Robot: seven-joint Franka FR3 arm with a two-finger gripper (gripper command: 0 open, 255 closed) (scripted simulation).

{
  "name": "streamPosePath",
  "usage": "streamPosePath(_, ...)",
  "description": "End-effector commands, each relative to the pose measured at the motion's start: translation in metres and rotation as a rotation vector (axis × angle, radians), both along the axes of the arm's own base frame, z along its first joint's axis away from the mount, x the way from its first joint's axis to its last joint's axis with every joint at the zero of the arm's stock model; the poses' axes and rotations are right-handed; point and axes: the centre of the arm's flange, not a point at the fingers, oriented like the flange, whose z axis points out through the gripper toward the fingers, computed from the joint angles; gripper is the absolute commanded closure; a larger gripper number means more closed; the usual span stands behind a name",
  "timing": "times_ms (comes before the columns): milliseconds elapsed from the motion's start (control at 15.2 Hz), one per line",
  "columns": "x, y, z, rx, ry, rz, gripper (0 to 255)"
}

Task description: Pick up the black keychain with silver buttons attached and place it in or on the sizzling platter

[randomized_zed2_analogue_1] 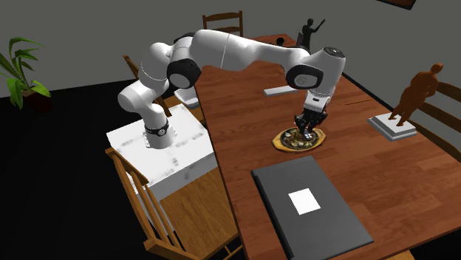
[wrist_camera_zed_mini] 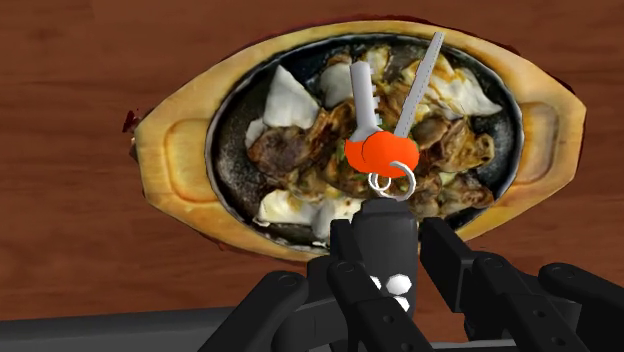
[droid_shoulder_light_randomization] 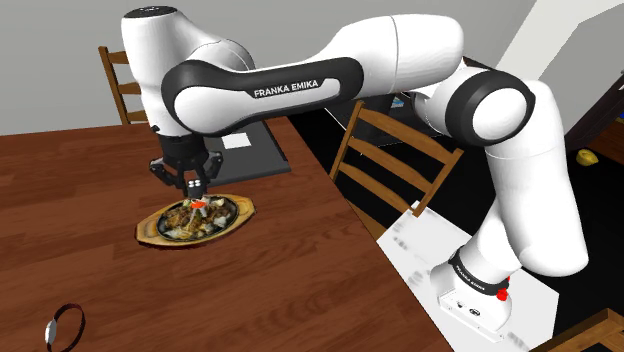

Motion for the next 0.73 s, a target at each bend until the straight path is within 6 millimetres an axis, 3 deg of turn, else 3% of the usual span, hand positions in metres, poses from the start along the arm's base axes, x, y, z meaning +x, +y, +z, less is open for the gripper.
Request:
streamPosePath(0, -0.0006, 0.0014, -0.0152, 0.000, 0.000, 0.000, 255)
streamPosePath(528, -0.0006, 0.0015, -0.0151, 0.000, 0.000, 0.000, 255)
streamPosePath(594, -0.0006, 0.0015, -0.0151, 0.000, 0.000, 0.000, 0)
streamPosePath(660, -0.0006, 0.0015, -0.0151, 0.000, 0.000, 0.000, 0)
